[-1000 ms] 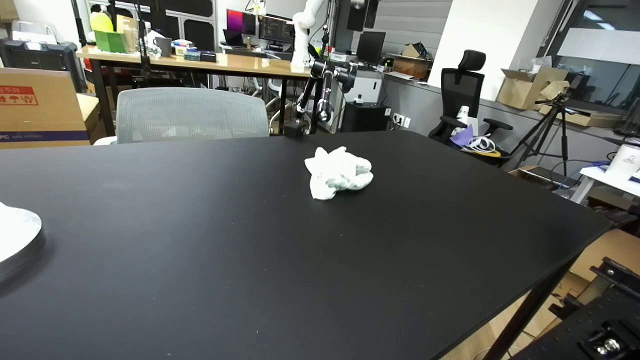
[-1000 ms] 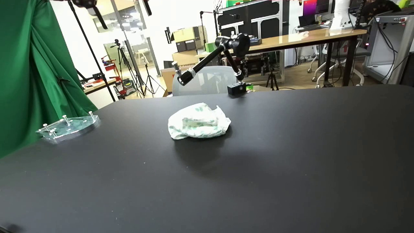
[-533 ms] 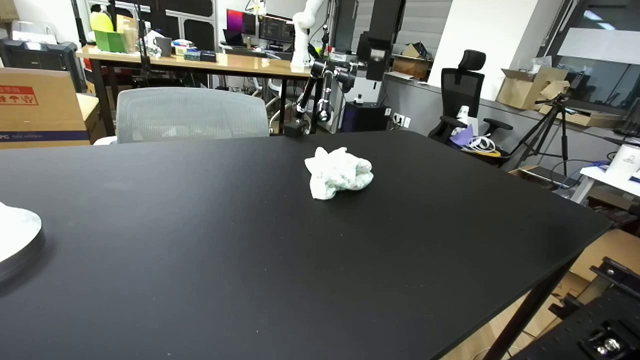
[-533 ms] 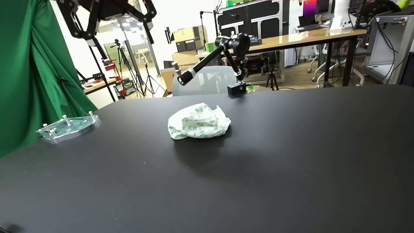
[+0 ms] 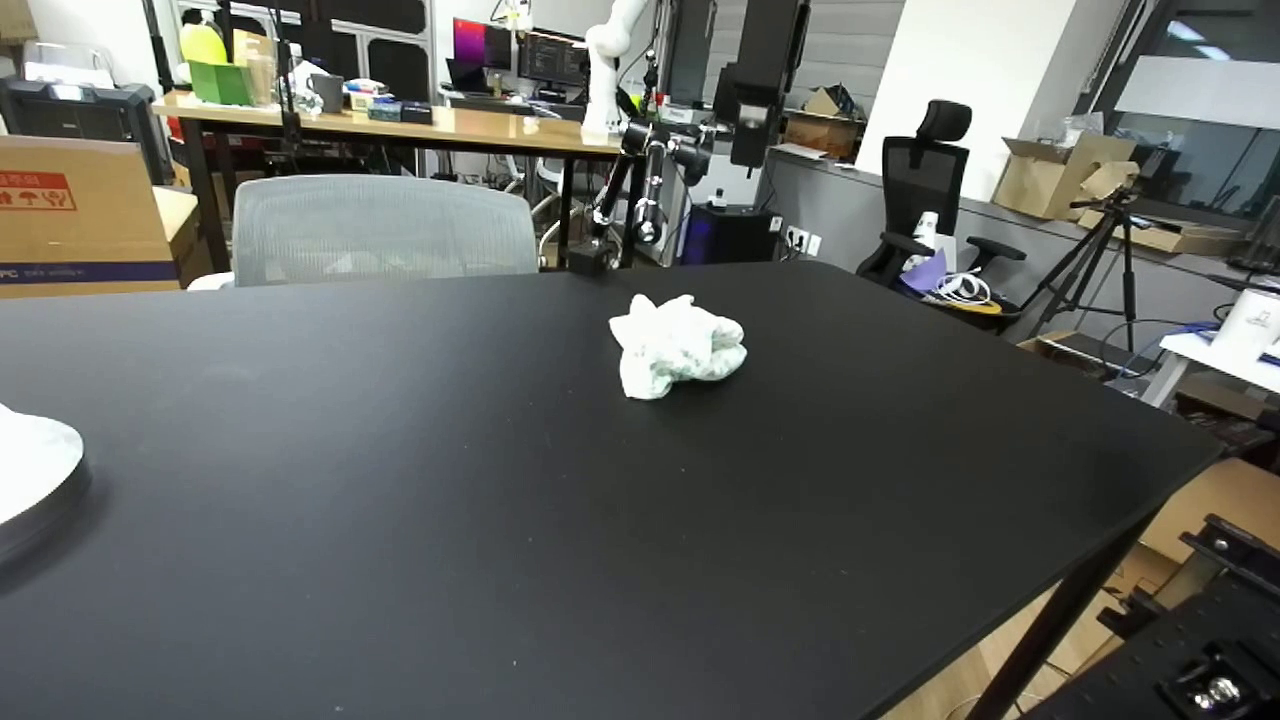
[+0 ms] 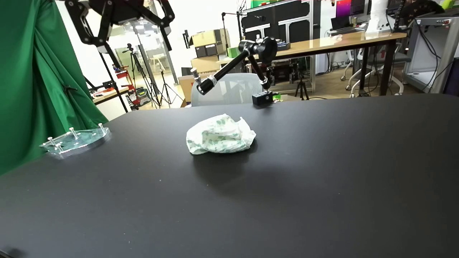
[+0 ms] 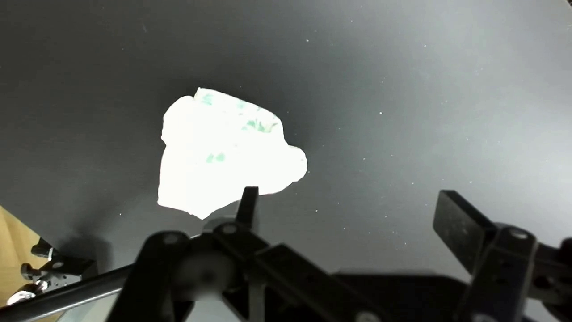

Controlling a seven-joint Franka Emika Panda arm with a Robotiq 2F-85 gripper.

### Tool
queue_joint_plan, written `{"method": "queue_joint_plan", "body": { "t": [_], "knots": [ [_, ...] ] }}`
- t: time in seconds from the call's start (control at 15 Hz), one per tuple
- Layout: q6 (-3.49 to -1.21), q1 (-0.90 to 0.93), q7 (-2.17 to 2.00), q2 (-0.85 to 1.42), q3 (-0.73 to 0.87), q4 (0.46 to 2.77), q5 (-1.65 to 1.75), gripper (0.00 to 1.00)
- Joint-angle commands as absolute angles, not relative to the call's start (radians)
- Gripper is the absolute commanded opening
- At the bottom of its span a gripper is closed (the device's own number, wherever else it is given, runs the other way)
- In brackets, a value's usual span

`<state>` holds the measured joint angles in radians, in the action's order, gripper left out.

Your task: Hang the white cloth on the black stand

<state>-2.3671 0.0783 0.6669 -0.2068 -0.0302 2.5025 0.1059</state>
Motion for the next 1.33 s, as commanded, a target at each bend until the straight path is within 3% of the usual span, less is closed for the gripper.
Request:
{"method": "queue_joint_plan", "body": {
  "t": [0.0,0.33,0.8,1.27],
  "knots": [
    [-2.458,0.057,0.615,-0.152,-0.012,2.514,0.148,1.0],
    [-2.615,0.012,0.464,-0.014,-0.007,2.51,0.226,1.0],
    [-2.589,0.006,0.353,0.066,-0.011,2.482,0.216,1.0],
    [-2.739,0.021,-0.141,0.101,0.055,2.469,0.507,1.0]
  ]
}}
